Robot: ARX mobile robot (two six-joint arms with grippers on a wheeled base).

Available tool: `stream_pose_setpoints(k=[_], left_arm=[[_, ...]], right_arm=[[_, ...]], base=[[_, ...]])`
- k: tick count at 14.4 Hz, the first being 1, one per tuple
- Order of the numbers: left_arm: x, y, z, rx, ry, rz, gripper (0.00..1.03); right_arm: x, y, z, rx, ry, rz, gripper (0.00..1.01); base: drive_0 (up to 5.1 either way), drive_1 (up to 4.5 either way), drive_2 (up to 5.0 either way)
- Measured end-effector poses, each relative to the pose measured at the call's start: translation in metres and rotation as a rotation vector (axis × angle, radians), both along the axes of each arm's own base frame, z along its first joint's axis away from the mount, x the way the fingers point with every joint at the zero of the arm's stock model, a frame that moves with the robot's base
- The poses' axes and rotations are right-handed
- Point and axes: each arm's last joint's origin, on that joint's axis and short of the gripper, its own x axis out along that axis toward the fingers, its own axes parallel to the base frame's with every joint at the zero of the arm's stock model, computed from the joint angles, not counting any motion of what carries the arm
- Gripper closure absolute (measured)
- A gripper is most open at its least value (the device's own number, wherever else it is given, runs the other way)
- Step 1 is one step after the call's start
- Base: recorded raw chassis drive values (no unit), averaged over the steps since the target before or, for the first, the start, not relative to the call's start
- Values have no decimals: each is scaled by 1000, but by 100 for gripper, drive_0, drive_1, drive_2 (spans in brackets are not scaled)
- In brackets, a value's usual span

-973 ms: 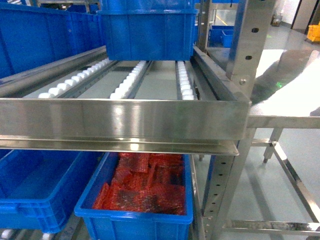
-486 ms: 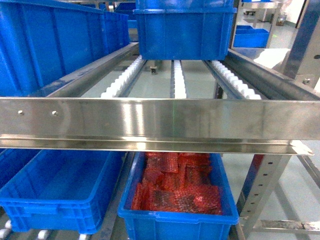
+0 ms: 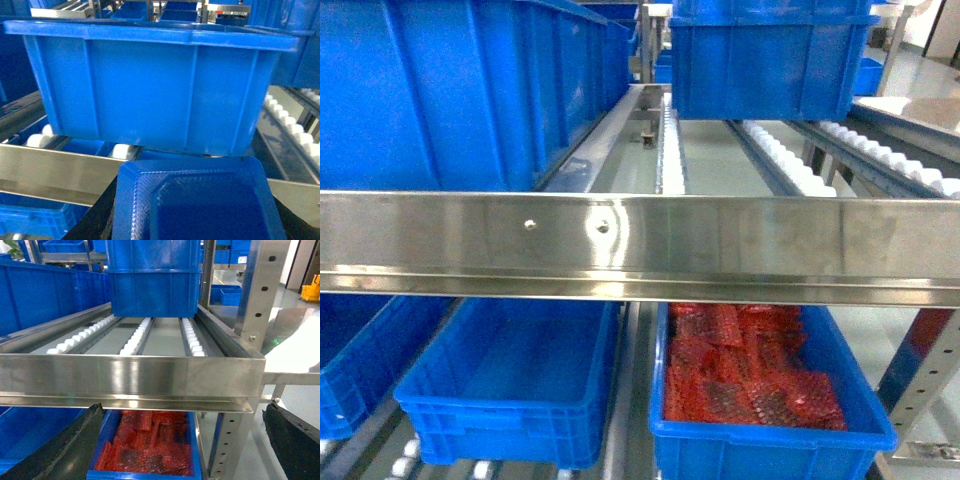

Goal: Pick blue part to blue bin on bottom shelf

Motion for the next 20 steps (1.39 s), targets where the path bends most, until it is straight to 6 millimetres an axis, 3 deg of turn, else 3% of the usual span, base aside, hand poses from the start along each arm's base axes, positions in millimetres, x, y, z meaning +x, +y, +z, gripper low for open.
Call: stream_pose_setpoints(k=[20], left_arm=[[0, 0, 0, -1, -2, 2, 59]], right_arm=[[0, 0, 0, 0, -1, 1, 3]], base=[[0, 0, 0]])
